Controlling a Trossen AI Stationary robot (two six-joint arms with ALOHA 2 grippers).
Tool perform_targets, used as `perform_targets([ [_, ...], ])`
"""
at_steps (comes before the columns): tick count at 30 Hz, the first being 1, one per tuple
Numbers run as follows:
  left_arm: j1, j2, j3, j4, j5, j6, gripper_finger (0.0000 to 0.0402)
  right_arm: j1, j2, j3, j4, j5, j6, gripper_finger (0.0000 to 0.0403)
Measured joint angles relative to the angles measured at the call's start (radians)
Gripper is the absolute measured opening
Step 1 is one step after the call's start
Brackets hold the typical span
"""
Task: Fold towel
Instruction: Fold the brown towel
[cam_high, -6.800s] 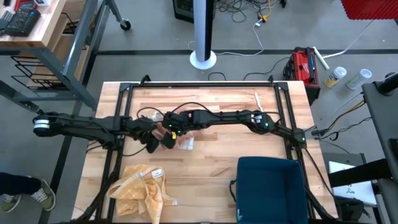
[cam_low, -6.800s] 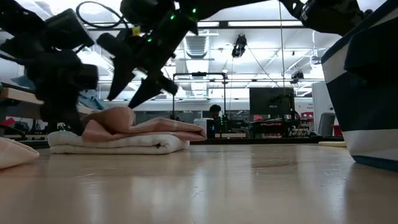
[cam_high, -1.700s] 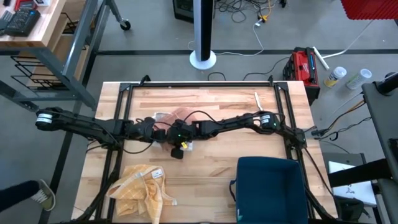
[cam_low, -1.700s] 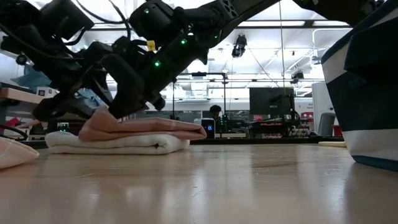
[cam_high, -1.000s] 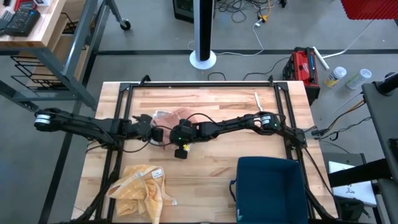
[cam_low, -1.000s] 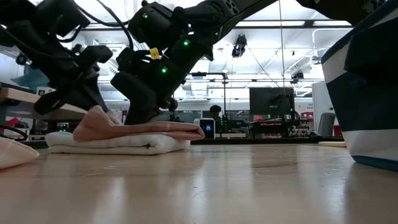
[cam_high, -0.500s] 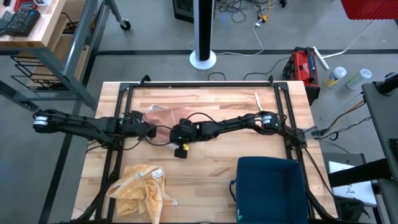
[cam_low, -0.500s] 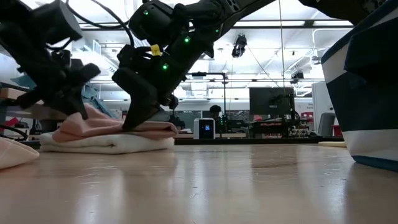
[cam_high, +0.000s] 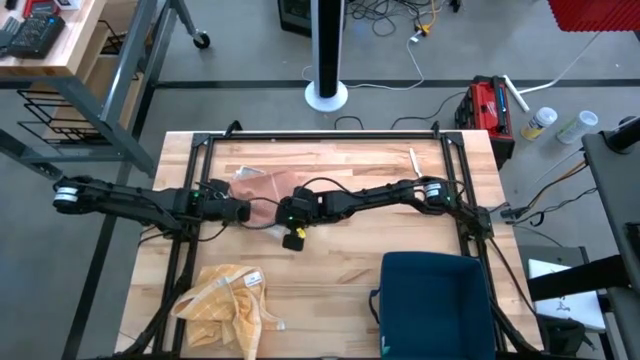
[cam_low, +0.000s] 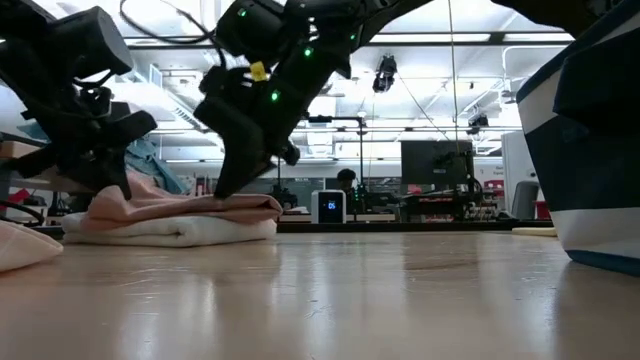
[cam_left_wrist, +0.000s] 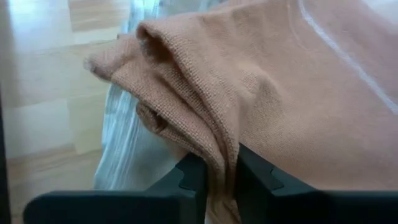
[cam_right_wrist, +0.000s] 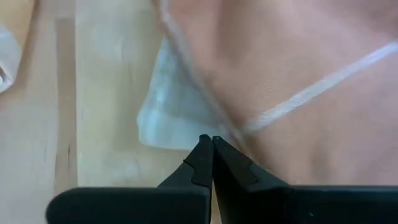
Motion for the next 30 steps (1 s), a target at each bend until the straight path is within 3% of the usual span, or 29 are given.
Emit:
perform_targets([
  [6,0.0,-0.022,0.02,-0.061,0.011,0.0,0.0085,-0.021,-0.03,0.0,0.002,0.0,-0.001,0.0],
  [12,0.0,-0.034,0.051,-0.141,0.014,-0.021,0.0146,-0.051,-0.03,-0.005,-0.003,0.0,0.026,0.0],
  [20,0.0,-0.037,0.166,-0.179,0.057,0.088,0.0217,-0.079,-0.03,-0.017,-0.005,-0.007,0.052,0.0],
  [30,0.0,0.006,0.225,-0.172,0.066,0.109,0.022,-0.077,-0.03,-0.049,0.002,-0.057,0.055,0.0],
])
